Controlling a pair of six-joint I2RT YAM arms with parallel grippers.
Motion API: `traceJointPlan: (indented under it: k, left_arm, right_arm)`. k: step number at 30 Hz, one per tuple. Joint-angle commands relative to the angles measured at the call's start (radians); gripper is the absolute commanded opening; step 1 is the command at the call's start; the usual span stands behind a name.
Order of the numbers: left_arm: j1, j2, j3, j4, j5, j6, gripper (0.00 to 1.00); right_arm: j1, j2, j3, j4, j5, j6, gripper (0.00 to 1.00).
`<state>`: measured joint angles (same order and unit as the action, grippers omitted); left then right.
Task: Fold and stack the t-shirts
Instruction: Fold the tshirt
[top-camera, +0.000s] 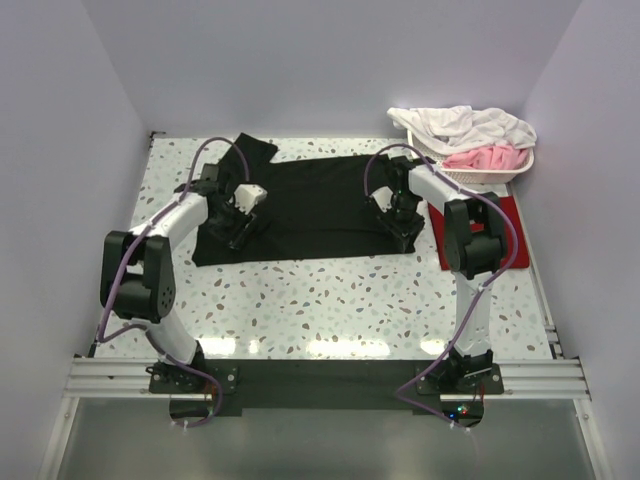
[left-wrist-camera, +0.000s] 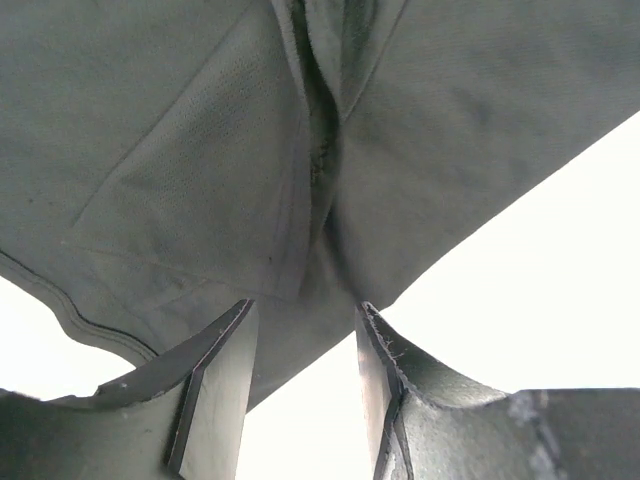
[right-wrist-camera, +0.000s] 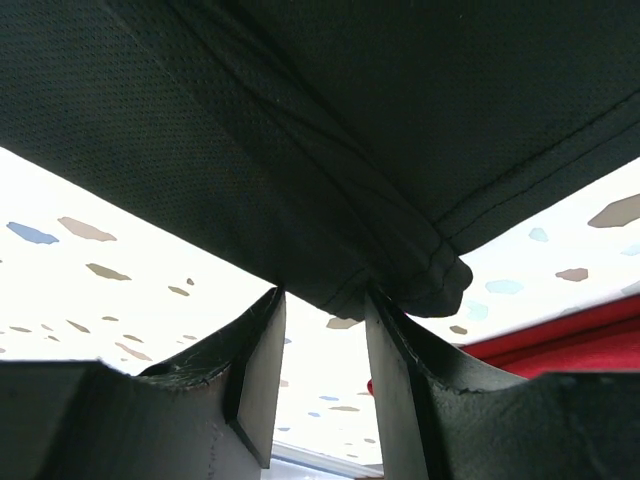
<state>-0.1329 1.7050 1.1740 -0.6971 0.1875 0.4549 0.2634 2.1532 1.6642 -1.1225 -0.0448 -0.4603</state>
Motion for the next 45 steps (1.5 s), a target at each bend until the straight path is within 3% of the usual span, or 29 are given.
traceJointPlan:
  k: [1,10,14,17,21,24,26,30,36,39,45]
  left_arm:
    - [-0.001,0.040,0.006,0.030,-0.029,0.014,0.49]
    - [-0.007,0.134,0.050,0.070,-0.092,0.022,0.42]
    - [-0.007,0.125,0.065,0.077,-0.111,0.031,0.22]
    - [-0.007,0.113,0.093,0.067,-0.108,0.037,0.13]
    - [-0.007,0.113,0.131,0.056,-0.103,0.050,0.11]
    - [-0.007,0.143,0.185,0.038,-0.097,0.056,0.13]
    - [-0.005,0.154,0.210,0.028,-0.092,0.062,0.23]
    - [-0.005,0.170,0.223,0.001,-0.066,0.083,0.33]
    - [-0.005,0.177,0.223,-0.013,-0.040,0.100,0.30]
    - [-0.004,0.183,0.245,-0.057,-0.002,0.119,0.41]
    - [-0.005,0.165,0.173,-0.062,0.001,0.153,0.43]
  right_arm:
    - [0.008,-0.046,0.034,-0.023,-0.001,0.012,0.41]
    - [0.007,-0.018,0.045,-0.014,0.029,0.017,0.37]
    - [0.008,-0.016,0.039,-0.008,0.037,0.014,0.37]
    - [0.008,-0.012,0.032,-0.008,0.039,0.012,0.37]
    - [0.007,-0.009,0.034,-0.010,0.039,0.011,0.37]
    - [0.008,-0.007,0.035,-0.008,0.040,0.009,0.37]
    - [0.008,-0.004,0.040,-0.011,0.040,0.009,0.37]
    - [0.008,-0.004,0.048,-0.016,0.040,0.009,0.37]
    - [0.008,-0.001,0.052,-0.017,0.042,0.008,0.37]
    - [0.008,-0.004,0.051,-0.017,0.043,0.005,0.37]
    - [0.008,-0.004,0.043,-0.013,0.042,0.006,0.37]
